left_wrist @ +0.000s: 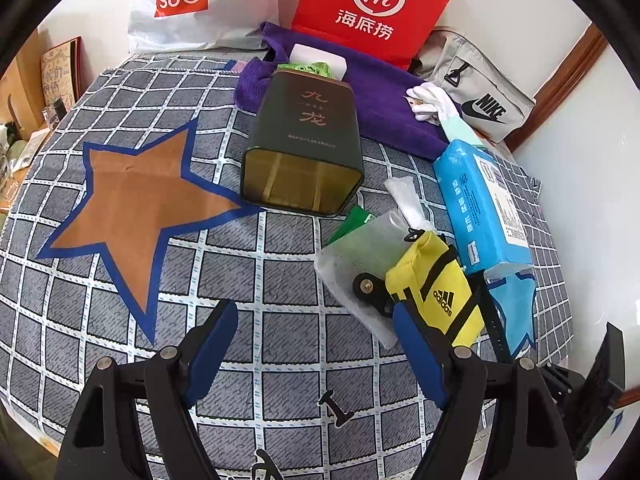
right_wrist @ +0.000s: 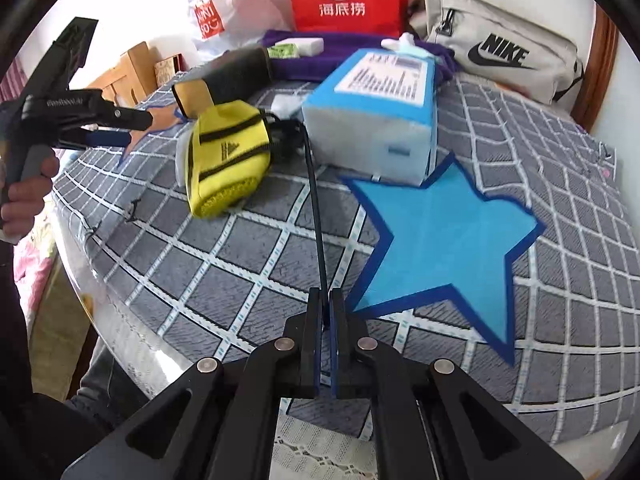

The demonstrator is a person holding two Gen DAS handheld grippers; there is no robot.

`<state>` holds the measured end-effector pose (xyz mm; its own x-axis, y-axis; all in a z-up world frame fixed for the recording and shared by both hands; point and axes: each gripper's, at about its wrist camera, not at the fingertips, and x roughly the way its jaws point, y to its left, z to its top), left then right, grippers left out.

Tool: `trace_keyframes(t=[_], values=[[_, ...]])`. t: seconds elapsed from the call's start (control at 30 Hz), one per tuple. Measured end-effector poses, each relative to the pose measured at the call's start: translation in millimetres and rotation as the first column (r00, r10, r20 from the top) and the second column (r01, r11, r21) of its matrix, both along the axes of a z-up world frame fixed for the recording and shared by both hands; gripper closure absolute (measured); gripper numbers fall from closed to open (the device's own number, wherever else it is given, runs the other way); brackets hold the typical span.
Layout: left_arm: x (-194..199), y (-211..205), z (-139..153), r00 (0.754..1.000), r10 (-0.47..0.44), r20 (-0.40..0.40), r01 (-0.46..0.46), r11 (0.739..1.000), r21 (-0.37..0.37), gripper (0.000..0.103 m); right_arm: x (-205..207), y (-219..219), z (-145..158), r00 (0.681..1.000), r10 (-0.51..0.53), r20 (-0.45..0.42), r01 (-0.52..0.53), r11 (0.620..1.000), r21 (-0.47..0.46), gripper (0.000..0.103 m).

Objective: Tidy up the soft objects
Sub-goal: 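Grasp the yellow adidas pouch with the left tool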

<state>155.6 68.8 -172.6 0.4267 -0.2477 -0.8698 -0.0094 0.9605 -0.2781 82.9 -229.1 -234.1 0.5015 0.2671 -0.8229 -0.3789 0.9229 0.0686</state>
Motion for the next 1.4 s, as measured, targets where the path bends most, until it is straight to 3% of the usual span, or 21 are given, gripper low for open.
trace_keyframes(t=[0.2, 0.43, 0.77, 1.17, 1.2, 1.27, 1.4], values=[[0.2, -6.4, -1.7, 1.0, -0.013, -0.001, 0.013, 0.999, 0.051, 0.025, 24.2, 11.0, -2.9, 0.999, -0.002, 0.039, -0.002, 0.996, 0.085, 0.094], [3.0, -15.5, -10.4, 0.999, -0.038, -0.018, 0.039, 0.998, 0.046, 0.025, 46.0, 24.7, -1.4, 0.998, -0.031, 0.058, 0.027, 0.997, 0.069, 0.1], [11.1, -55.7, -9.7, 0.989, -0.147, 0.026, 0.147, 0.989, -0.012, 0.024, 22.8, 3.5, 1.3, 0.996, -0.061, 0.063, 0.059, 0.997, 0.043, 0.1], [40.1, -95.3, -27.7, 0.978, -0.204, 0.037, 0.202, 0.978, 0.058, 0.026, 22.9, -16.9, -3.2, 0.994, -0.096, 0.045, 0.092, 0.992, 0.089, 0.1], [40.6, -96.8, -28.5, 0.978, -0.204, 0.045, 0.2, 0.977, 0.066, 0.029, 23.7, -16.9, -3.4, 0.995, -0.094, 0.044, 0.09, 0.992, 0.093, 0.1], [41.1, -99.3, -27.6, 0.975, -0.211, 0.069, 0.205, 0.976, 0.076, 0.051, 25.8, -17.5, -3.4, 0.995, -0.094, 0.042, 0.089, 0.991, 0.101, 0.1], [39.9, -98.0, -23.6, 0.973, -0.213, 0.087, 0.207, 0.976, 0.071, 0.063, 30.8, -16.5, -2.3, 0.995, -0.096, 0.037, 0.092, 0.99, 0.105, 0.1]])
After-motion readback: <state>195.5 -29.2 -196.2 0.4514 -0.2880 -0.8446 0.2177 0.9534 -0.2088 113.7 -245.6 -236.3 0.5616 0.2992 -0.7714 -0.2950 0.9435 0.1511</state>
